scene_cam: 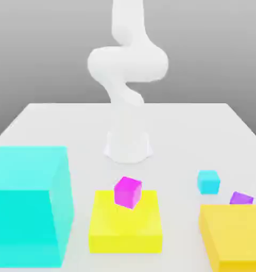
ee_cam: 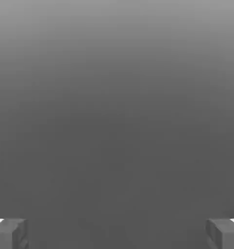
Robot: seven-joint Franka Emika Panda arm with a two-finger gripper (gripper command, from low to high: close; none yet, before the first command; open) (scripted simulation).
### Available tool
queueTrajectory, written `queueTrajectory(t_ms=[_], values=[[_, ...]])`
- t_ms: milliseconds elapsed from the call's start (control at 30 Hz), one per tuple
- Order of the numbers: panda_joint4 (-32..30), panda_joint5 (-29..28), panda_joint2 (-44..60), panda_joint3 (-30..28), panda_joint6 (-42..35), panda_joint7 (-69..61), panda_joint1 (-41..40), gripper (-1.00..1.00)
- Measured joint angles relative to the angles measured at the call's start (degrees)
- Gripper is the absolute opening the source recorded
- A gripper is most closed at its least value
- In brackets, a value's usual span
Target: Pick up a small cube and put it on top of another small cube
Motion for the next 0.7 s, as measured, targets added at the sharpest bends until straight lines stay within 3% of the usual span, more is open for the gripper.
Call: queueTrajectory(t_ms=[533,700], values=[[-30.09,11.81,27.74,27.51,23.70,29.19,14.05,0.00],[-32.88,1.93,40.70,32.32,32.85,43.59,13.74,0.00]])
